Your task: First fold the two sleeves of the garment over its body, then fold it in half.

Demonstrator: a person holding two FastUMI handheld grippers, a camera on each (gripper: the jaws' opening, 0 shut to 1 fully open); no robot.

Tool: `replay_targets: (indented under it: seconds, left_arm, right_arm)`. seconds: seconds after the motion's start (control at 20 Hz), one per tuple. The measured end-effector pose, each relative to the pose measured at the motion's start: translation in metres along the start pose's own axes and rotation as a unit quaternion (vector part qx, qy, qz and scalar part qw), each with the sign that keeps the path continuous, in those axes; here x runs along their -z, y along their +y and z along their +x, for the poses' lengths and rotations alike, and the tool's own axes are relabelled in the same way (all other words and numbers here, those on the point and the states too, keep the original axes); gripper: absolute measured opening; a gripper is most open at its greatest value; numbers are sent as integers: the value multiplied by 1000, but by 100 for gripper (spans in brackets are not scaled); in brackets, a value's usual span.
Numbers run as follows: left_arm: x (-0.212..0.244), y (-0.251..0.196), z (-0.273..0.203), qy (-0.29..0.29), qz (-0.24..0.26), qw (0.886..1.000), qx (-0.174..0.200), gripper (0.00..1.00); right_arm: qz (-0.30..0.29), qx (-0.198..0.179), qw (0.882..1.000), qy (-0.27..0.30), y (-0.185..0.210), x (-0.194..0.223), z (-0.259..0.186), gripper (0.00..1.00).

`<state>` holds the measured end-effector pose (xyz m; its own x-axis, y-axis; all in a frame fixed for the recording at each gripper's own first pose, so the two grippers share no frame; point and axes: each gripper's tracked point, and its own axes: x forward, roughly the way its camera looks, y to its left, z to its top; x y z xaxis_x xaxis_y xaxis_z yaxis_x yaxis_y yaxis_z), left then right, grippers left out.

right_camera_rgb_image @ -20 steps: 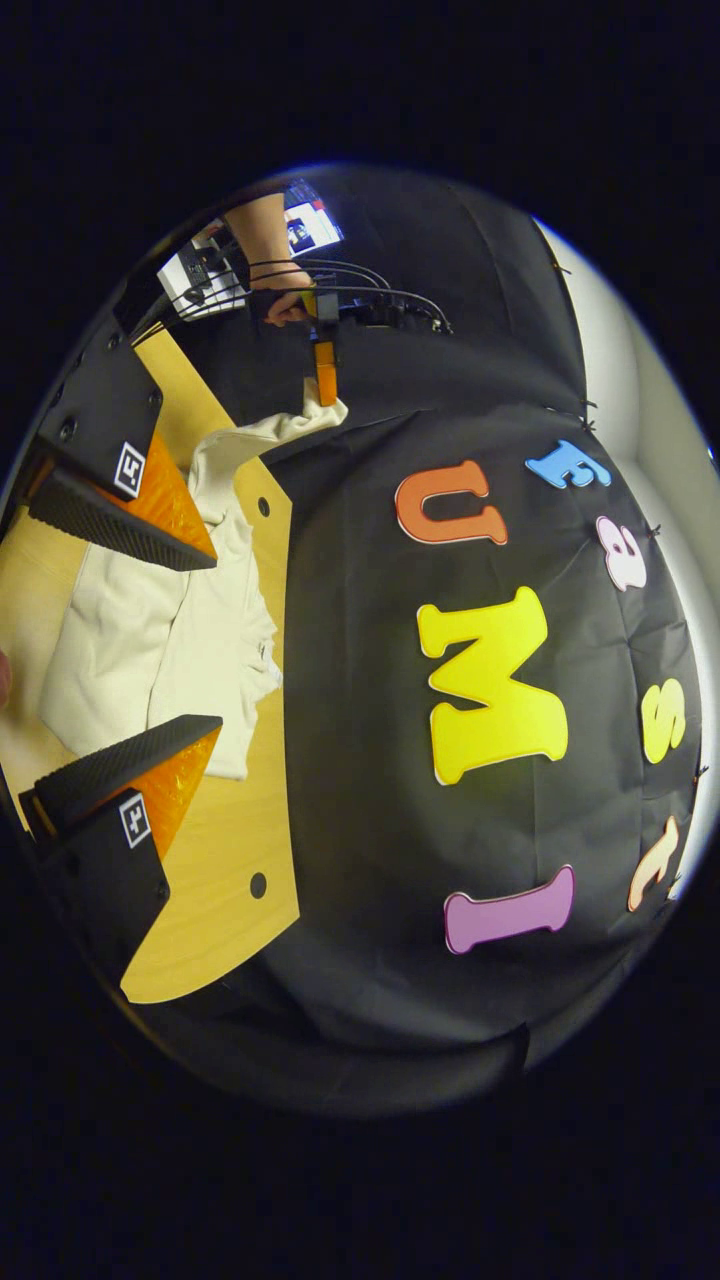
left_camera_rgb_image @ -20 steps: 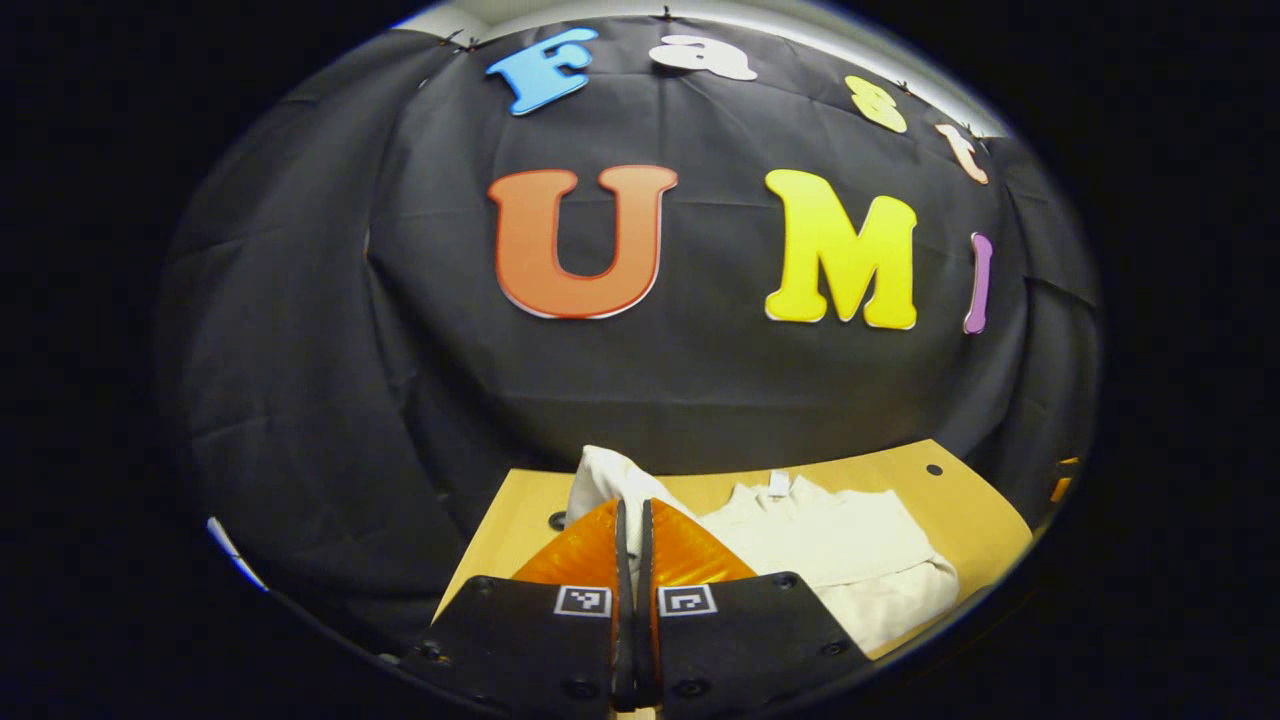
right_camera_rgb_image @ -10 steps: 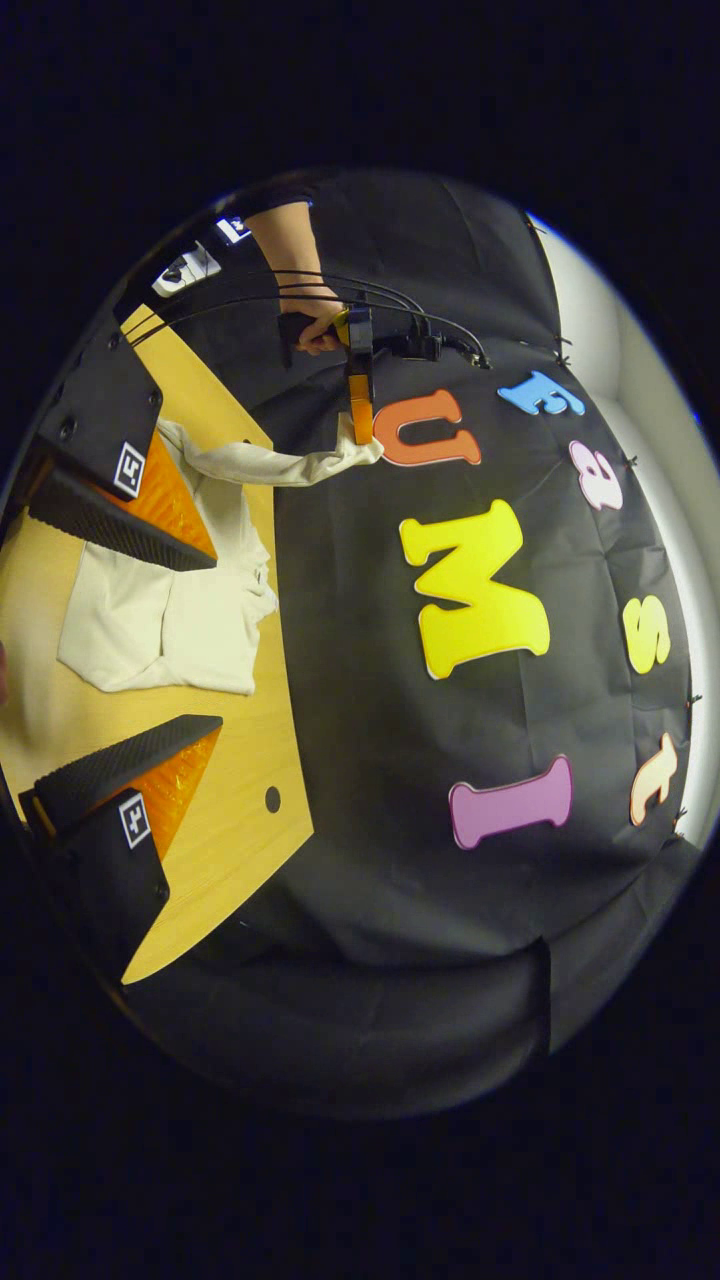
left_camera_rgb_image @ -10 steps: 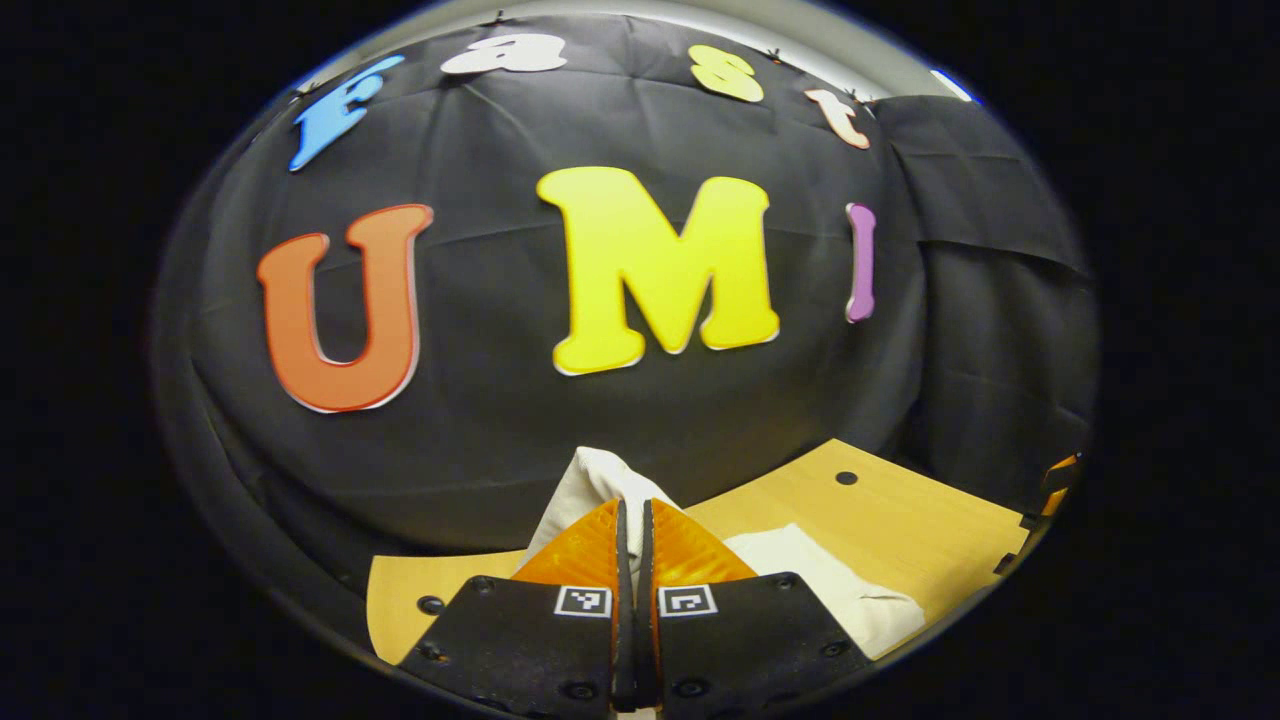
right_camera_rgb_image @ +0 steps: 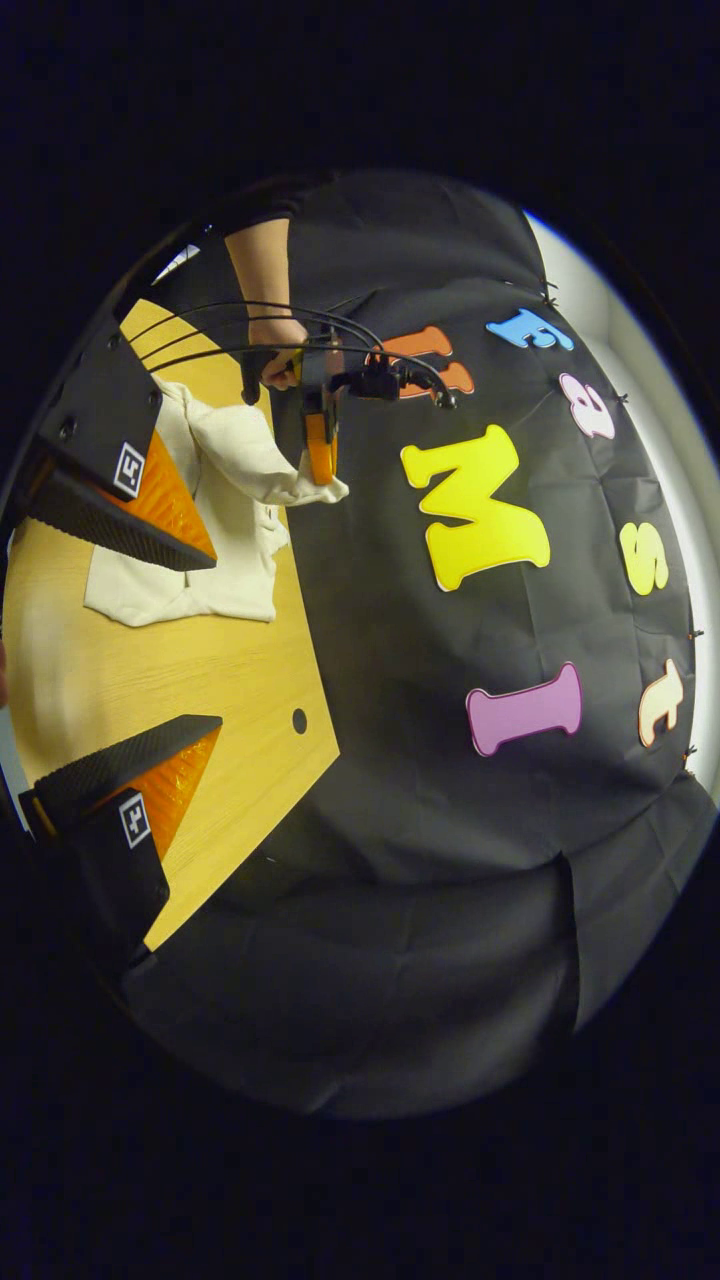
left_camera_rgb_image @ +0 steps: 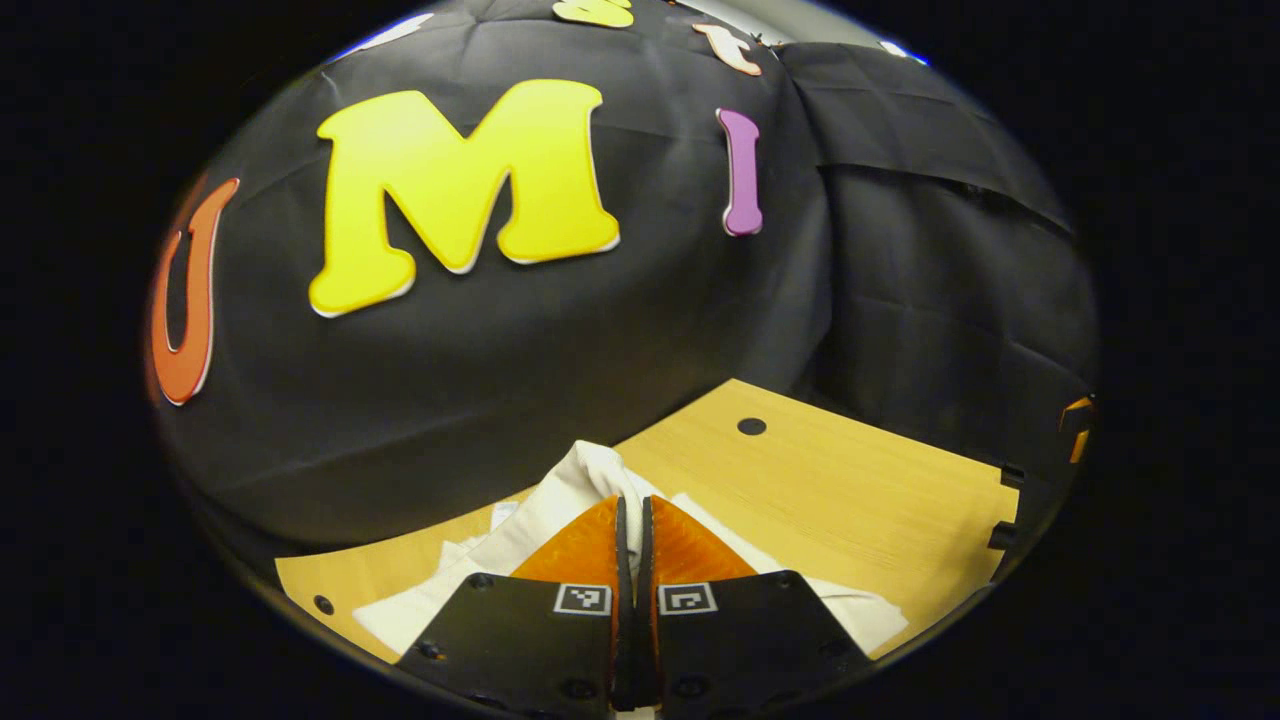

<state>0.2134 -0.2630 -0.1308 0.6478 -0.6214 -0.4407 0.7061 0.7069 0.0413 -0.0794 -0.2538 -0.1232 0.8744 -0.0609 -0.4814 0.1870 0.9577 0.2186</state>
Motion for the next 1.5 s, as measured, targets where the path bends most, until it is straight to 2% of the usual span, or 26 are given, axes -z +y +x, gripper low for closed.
replay_targets:
  seconds: [0.15, 0.2, 0.3, 0.45, 0.55, 0.6, 0.65, 0.7, 0.95, 1.0, 1.05, 1.25, 1.4, 1.45, 1.5]
  left_arm:
    - [38, -25, 46, 34, 9, 999, 14, 3]
    - [54, -29, 58, 49, 14, 999, 12, 4]
    - [73, -40, 77, 68, 13, 997, 20, 6]
    - [84, -51, 91, 78, 11, 997, 24, 12]
    - [84, -67, 100, 71, -2, 996, 47, 17]
    - [80, -70, 97, 65, -7, 997, 50, 32]
    - [77, -69, 93, 61, -8, 997, 45, 62]
    - [75, -67, 89, 57, -12, 998, 38, 72]
    - [55, -50, 39, 18, -47, 999, -9, 90]
    - [49, -44, 24, 7, -53, 998, -22, 100]
    - [45, -39, 6, -4, -62, 997, -35, 92]
    - [49, -17, -74, -31, -107, 989, -102, 93]
    - [60, 5, -135, -50, -98, 978, -179, 94]
    - [65, 9, -152, -51, -97, 975, -195, 96]
    - [72, 12, -171, -52, -98, 972, -209, 97]
  right_arm:
    - [-1, 17, 1000, 13, -12, 7, -7, 91]
    - [1, 24, 1000, 16, -18, 8, -9, 87]
    - [5, 38, 999, 19, -28, 9, -15, 90]
    - [5, 58, 998, 23, -39, 10, -23, 87]
    - [5, 64, 998, 25, -42, 10, -25, 87]
    - [4, 66, 997, 26, -42, 10, -26, 87]
    - [2, 65, 998, 25, -40, 8, -26, 87]
    - [-1, 63, 998, 23, -37, 6, -25, 87]
    - [-23, 28, 999, 18, -8, -3, -7, 90]
    - [-27, 18, 999, 17, 1, -5, -1, 91]
    - [-32, 6, 999, 16, 11, -6, 4, 91]
    - [-50, -41, 998, 13, 54, -11, 29, 91]
    - [-57, -71, 996, 12, 85, -11, 44, 91]
    - [-62, -80, 995, 12, 94, -10, 49, 88]
    - [-66, -89, 994, 14, 104, -8, 52, 91]
